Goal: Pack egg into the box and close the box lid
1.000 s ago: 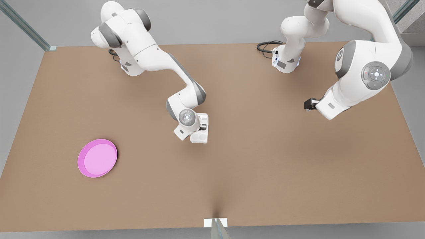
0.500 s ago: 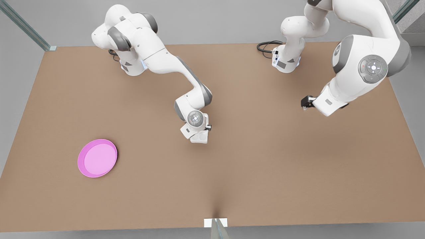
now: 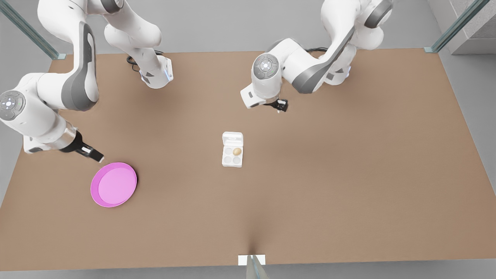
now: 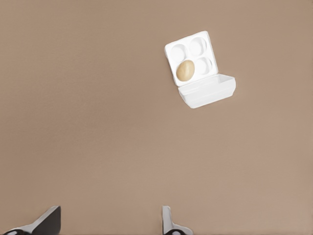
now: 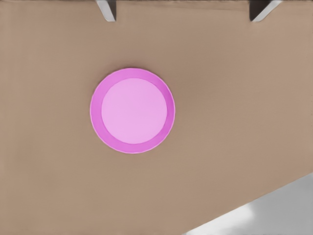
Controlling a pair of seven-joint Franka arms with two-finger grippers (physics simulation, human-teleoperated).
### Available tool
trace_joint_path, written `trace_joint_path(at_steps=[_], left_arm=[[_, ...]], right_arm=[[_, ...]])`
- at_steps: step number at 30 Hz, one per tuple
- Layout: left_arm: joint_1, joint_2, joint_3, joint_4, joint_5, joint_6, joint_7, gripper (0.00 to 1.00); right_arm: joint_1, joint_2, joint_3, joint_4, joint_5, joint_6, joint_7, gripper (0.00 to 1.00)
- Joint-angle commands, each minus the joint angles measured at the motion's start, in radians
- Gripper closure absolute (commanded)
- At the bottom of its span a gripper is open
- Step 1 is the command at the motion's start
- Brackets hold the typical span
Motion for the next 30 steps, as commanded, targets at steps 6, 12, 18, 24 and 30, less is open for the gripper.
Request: trace_joint_path(at_steps=[6,12,18,24,30], left_arm=[[-0.176,0.228,0.000,-0.058,0.101,0.521,-0.697,0.00],[-0.165,0.365,0.016,-0.046,0.216,0.636,-0.697,0.00],[-0.127,0.394,0.017,-0.029,0.242,0.668,-0.686,0.00],[-0.105,0.394,0.019,-0.008,0.241,0.659,-0.678,0.00],[-0.032,0.411,0.022,0.071,0.241,0.654,-0.620,0.00]], right_arm=[[-0.044,-0.046,-0.001,0.047,0.017,-0.199,-0.605,0.00],[-0.031,-0.022,0.002,0.051,0.022,-0.175,-0.536,0.00],[-0.030,0.009,0.004,0.051,0.025,-0.161,-0.491,0.00],[-0.010,0.009,0.004,0.054,0.022,-0.169,-0.491,0.00],[-0.013,0.012,0.004,0.054,0.019,-0.167,-0.491,0.00]])
